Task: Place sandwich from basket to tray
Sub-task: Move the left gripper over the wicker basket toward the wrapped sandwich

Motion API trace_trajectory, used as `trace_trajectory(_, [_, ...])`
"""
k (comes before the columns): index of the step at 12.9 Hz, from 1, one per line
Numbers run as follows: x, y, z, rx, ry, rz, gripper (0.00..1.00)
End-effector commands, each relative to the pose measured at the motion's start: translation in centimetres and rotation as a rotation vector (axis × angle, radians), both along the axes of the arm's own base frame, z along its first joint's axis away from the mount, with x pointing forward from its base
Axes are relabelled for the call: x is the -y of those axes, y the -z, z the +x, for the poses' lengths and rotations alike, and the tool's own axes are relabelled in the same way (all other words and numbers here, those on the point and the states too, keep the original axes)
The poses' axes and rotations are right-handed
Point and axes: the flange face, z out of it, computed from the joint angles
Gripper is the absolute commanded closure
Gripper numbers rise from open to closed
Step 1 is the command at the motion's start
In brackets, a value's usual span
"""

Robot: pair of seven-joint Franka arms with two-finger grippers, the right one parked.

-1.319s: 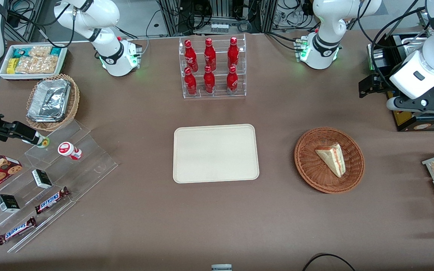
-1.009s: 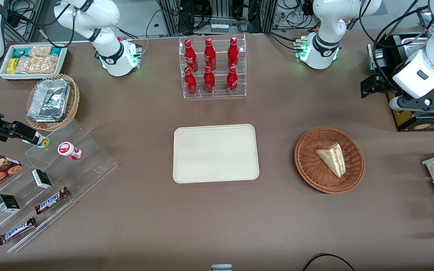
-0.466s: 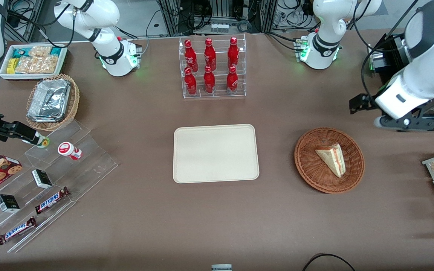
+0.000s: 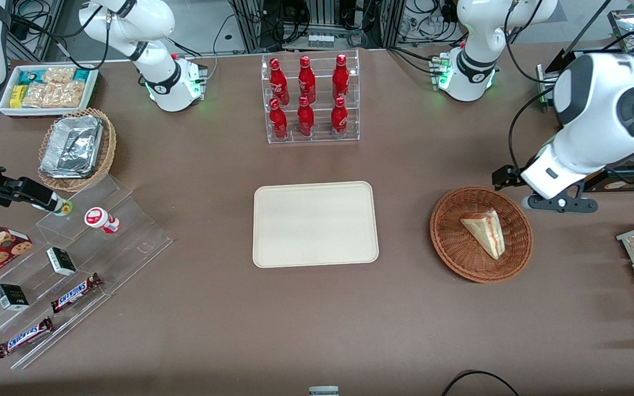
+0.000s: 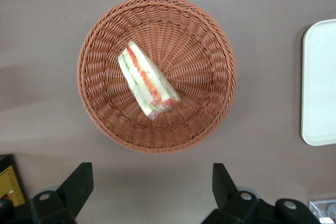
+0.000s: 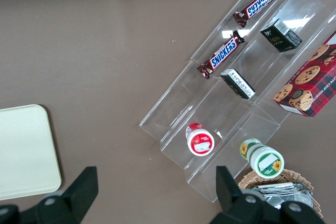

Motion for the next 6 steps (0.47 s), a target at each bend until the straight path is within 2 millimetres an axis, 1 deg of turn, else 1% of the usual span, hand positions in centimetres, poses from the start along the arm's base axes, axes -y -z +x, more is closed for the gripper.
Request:
trace_trajectory(1, [-0.4,3.8,-0.2,0.040,0.002,0.008,0.00])
trace_trajectory(4, [-0.7,7.0,-0.4,0.075,-0.009,-0.001,0.00])
trace_trajectory(6, [-0.7,8.3,-0.4,0.079,-0.026,-0.004,0.00])
